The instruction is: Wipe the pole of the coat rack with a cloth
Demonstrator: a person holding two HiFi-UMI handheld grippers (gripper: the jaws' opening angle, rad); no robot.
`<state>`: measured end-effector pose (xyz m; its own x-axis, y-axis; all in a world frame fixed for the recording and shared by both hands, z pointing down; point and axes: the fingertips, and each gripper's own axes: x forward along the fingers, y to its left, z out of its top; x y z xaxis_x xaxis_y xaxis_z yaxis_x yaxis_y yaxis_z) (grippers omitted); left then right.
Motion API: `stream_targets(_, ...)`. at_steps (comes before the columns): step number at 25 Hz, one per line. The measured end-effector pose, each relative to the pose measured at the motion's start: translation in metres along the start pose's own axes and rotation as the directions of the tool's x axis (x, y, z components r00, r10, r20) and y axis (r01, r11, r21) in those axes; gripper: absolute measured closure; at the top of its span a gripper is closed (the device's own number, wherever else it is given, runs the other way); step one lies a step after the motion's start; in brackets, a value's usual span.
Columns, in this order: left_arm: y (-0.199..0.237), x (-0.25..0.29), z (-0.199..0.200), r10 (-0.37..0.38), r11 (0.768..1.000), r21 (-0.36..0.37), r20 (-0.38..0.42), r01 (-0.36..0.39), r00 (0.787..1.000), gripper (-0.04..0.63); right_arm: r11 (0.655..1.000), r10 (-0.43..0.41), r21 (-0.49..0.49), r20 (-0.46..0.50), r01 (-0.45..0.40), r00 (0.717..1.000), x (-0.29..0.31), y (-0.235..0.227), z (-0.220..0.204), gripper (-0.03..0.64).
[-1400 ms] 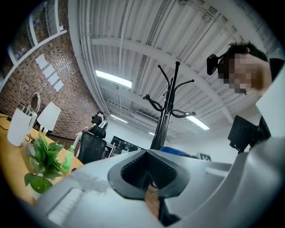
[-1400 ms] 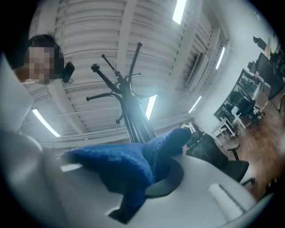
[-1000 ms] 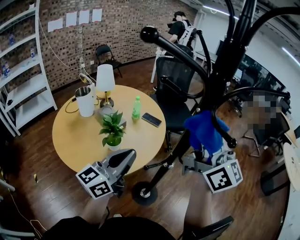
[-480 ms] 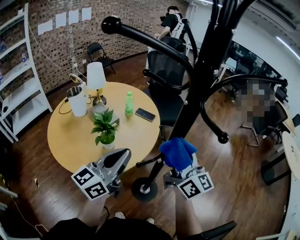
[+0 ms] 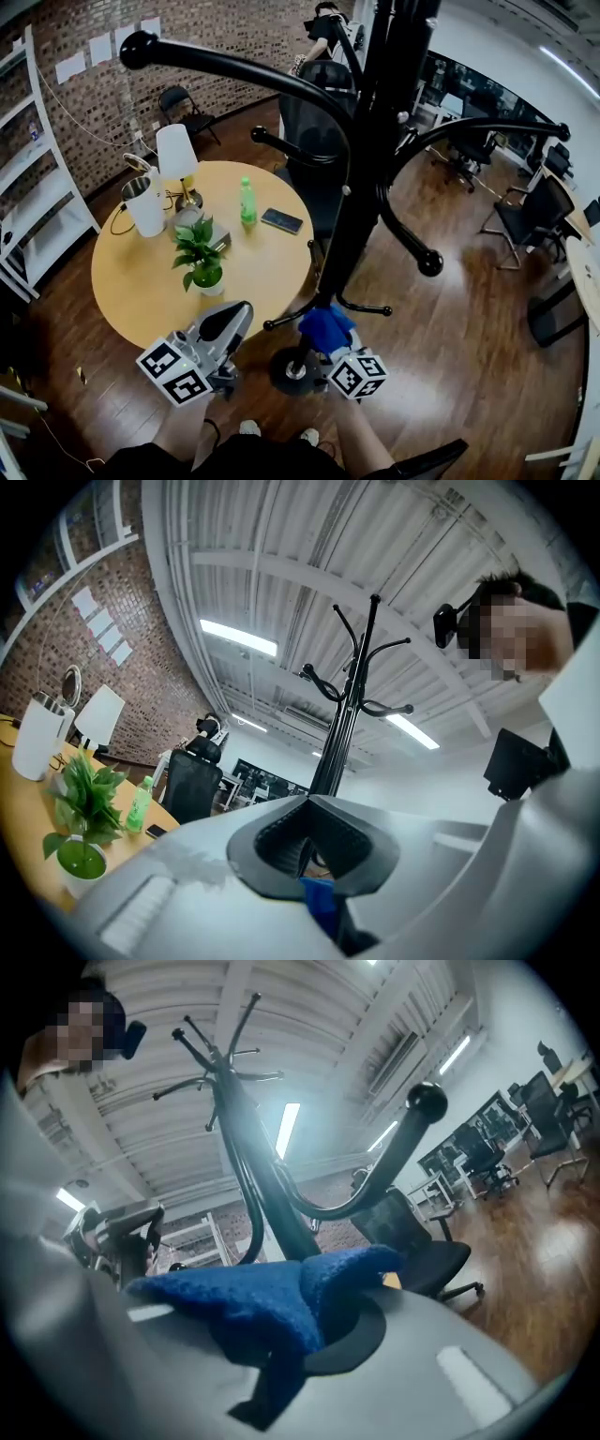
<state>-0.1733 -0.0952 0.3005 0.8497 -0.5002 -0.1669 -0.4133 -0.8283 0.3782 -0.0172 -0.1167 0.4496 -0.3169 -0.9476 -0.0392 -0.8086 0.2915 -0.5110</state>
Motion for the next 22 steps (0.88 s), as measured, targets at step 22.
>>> stream_targets(22,0.017,-0.021,0.043,-0.002,0.999,0.038,0.111,-0.002,0.994,0.595,0.94,0.316,-0.253,0.4,-0.228,0.86,0.001,0.159,0.27,0.596)
